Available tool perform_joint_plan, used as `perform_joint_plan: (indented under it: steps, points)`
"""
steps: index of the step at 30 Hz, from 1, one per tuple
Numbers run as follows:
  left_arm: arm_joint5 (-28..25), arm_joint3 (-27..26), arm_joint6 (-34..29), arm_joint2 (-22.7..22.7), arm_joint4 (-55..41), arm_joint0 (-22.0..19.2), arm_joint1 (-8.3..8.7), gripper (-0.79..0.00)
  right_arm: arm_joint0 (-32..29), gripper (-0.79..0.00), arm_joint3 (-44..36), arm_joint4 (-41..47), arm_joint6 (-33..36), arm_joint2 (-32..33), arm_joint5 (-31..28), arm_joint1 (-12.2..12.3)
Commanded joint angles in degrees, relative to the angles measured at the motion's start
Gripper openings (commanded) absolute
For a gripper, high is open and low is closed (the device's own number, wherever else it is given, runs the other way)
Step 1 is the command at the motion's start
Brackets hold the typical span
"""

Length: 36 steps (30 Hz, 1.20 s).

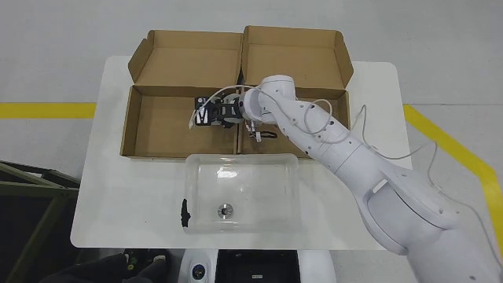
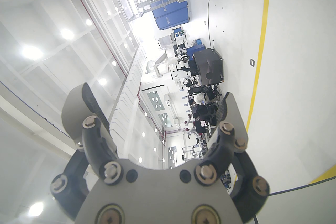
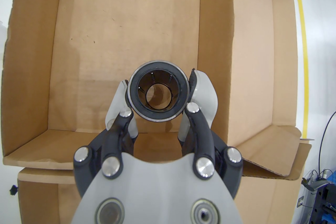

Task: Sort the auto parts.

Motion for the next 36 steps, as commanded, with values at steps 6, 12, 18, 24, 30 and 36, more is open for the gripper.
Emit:
perform_joint_plan:
  steps: [6,12,18,24,30,36]
  points:
    - [0.0,0.0,0.0,0.0,0.0,0.0,0.00,0.000,0.4,-0.428,1.3,-1.0,-0.1,0.4,-0.7,-0.7]
    - [0.0,0.0,0.0,0.0,0.0,0.0,0.00,0.000,0.9,-0.406,1.3,-1.5,0.1,1.2,-1.4,-1.0]
    - [0.0,0.0,0.0,0.0,0.0,0.0,0.00,0.000,0.9,-0.403,-0.9,-0.6,-0.8,3.1,-2.8,-0.7]
    - [0.0,0.0,0.0,0.0,0.0,0.0,0.00,0.000,-0.4,-0.403,-5.3,1.7,-0.2,6.0,-6.3,0.4]
    - [0.0,0.0,0.0,0.0,0.0,0.0,0.00,0.000,-3.8,-0.348,-13.3,3.4,2.9,9.8,-8.5,2.5]
    - [0.0,0.0,0.0,0.0,0.0,0.0,0.00,0.000,-9.3,-0.379,-24.1,4.3,8.9,13.8,-10.0,5.0]
